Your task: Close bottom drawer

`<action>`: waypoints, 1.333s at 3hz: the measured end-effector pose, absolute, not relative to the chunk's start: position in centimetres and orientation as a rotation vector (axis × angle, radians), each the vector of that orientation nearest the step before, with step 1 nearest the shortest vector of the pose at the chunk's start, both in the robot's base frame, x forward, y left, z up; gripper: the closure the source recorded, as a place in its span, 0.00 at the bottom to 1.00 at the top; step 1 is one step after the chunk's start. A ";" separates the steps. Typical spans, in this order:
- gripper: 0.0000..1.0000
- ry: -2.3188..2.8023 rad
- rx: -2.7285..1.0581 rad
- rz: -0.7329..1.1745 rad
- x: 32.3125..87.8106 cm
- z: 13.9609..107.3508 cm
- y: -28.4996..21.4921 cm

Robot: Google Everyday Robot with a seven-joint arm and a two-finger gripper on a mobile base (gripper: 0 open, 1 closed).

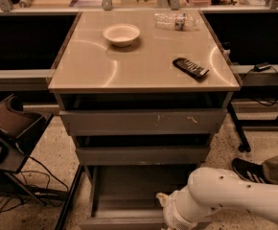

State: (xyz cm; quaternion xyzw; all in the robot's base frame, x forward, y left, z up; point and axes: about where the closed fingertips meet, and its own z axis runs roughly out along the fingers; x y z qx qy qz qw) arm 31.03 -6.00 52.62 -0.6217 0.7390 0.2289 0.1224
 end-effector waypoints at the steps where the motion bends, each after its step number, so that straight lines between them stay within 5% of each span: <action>1: 0.00 2.210 -1.783 0.759 29.9 45.5 -3.3; 4: 0.00 2.378 -1.275 1.015 27.8 30.7 -3.6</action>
Offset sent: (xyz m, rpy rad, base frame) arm -0.0005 0.0529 -0.2252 0.1154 0.1612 -0.2851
